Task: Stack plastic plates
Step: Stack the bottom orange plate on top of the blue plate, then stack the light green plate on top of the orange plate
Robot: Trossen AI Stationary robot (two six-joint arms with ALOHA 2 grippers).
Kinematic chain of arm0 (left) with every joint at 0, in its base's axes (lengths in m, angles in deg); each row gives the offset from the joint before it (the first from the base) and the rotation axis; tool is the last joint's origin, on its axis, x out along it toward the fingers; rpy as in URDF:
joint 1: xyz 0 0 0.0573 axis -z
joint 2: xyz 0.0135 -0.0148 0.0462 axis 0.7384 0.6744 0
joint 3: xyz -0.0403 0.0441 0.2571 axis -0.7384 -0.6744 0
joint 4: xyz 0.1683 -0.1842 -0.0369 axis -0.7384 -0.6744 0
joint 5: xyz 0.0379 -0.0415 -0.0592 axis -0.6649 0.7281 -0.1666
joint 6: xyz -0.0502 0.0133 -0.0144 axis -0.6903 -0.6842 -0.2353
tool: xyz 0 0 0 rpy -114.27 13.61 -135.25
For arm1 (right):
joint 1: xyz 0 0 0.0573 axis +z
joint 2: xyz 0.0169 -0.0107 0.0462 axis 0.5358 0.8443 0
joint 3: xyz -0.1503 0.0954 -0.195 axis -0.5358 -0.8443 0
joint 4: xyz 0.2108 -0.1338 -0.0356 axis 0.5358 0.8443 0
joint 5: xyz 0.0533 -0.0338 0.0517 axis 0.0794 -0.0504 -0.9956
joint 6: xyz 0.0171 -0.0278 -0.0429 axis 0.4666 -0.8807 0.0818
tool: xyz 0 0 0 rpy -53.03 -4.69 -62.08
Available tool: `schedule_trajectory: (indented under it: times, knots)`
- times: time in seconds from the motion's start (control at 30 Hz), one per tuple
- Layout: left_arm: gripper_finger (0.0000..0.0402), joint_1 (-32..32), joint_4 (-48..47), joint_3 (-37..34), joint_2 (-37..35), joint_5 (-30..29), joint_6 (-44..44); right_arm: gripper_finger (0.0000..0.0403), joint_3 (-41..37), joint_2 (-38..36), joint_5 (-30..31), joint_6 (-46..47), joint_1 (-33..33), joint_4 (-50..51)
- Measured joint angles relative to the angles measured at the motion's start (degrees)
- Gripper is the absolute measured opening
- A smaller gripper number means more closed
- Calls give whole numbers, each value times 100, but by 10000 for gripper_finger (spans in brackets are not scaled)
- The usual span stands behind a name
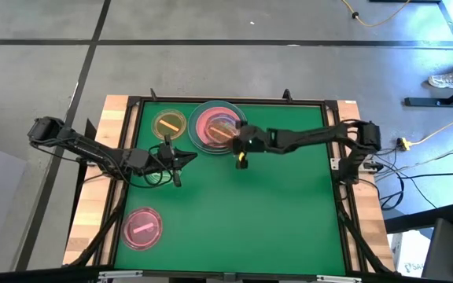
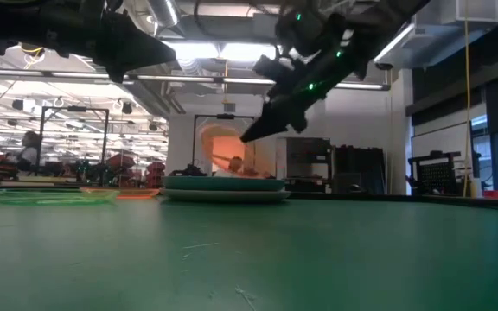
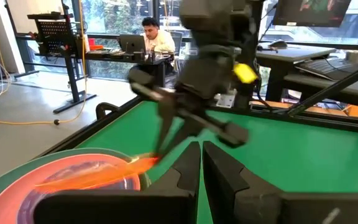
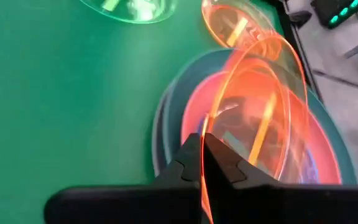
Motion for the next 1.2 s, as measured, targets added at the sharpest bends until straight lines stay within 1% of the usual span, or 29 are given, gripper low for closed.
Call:
schedule_trajectory:
  times: [0.17, 0.33, 0.43, 0.57, 0.7, 0.83, 0.9, 0.93, 1.03, 1.1, 1.2]
  knots:
    - [11, -2, -15, 3, 2, -2, 14, 1, -2, 279, -90, 338, -344, -330]
    - [11, -4, -1, 3, 2, 0, 44, 8, -5, 576, -91, 469, -417, -462]
    - [11, -4, -1, 3, 2, 0, 44, 39, -9, 686, -40, 505, -408, -461]
    - [11, -4, 22, 3, 2, 2, 47, 99, -9, 704, -90, 755, -404, -561]
    - [11, -33, 9, 3, 2, -68, 109, 151, -5, 381, -114, 830, -323, -172]
    - [25, -69, -126, 1, 2, -35, 109, 179, -2, -172, -286, 944, 15, 636]
    - [43, -76, -223, 1, 0, -25, 105, 186, -17, -446, -471, 1023, 266, 1008]
    - [55, -76, -292, 1, 2, -16, 103, 188, -63, -574, -504, 1050, 421, 1036]
    - [94, -76, -443, 1, 2, 157, 4, 188, -398, -953, -473, 1026, 917, 963]
    - [117, -76, -459, 8, 2, 428, 2, 184, -726, -1146, -386, 1031, 1244, 640]
    - [136, 3, -553, 212, 2, 499, 44, 178, -1239, -1433, -200, 1116, 1718, -2]
